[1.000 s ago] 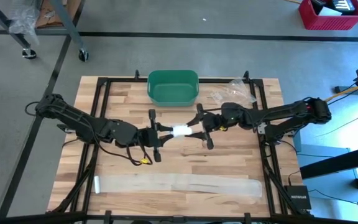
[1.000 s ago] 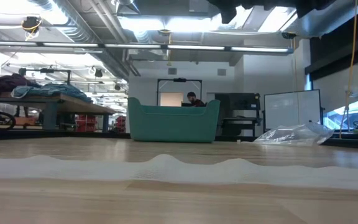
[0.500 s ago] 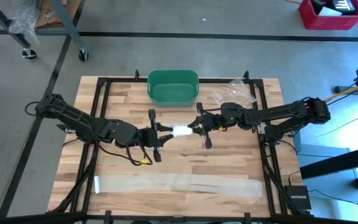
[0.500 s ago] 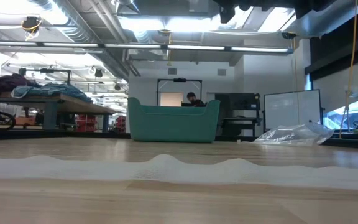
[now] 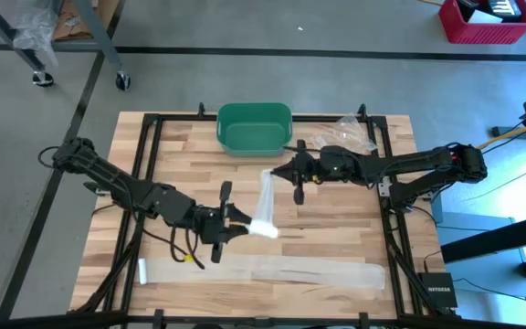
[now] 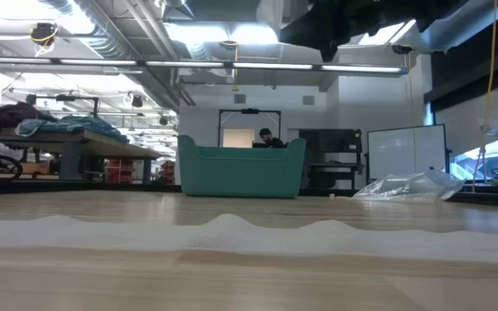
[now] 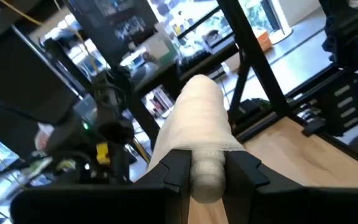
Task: Roll bandage
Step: Roll the top white bandage
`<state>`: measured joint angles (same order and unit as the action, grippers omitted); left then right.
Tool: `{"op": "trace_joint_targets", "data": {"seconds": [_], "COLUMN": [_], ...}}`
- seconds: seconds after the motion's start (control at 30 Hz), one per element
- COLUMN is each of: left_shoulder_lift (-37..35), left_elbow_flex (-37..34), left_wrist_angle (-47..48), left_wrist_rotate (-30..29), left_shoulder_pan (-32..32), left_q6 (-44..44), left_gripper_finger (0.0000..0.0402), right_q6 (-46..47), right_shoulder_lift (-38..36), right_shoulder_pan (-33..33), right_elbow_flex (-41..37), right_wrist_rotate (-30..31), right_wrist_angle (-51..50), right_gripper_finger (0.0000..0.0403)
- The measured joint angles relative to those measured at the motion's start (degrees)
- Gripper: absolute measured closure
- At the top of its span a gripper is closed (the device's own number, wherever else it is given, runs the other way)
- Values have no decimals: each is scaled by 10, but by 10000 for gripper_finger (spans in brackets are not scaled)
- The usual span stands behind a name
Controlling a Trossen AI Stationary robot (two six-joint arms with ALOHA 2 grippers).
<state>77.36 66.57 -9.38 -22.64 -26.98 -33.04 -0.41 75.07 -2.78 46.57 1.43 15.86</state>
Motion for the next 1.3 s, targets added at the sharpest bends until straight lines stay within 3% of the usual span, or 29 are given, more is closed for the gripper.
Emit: {"op": "trace_joint_targets", "data": {"seconds": [0.1,0.2,0.33,0.5,0.67,0.73,0.93,1.3], "left_shoulder_lift": [0,0,0,0,0,0,0,-1], "left_elbow_flex": [0,0,0,0,0,0,0,0], "left_wrist_angle": [-5,-1,-1,-1,-2,-2,13,27], "left_wrist_rotate": [-11,-62,-121,-124,-125,-125,-126,-108], "left_shoulder_pan": [1,6,12,12,18,27,55,66], "left_q6": [-1,2,24,29,46,63,109,136], "left_gripper_finger": [347,347,347,347,347,347,347,347], "right_q6": [31,34,47,40,15,11,-16,-58], "right_shoulder_lift": [0,0,-8,-60,-127,-139,-127,-39], "right_shoulder_pan": [1,2,1,1,1,1,4,64], "right_elbow_flex": [0,0,-1,-1,-1,0,-1,-37], "right_wrist_rotate": [0,-17,-24,-25,-10,-14,-121,-50], "right_wrist_angle": [-5,-12,-34,-54,-109,-117,-94,107], "right_gripper_finger": [390,375,318,234,189,183,180,180]}}
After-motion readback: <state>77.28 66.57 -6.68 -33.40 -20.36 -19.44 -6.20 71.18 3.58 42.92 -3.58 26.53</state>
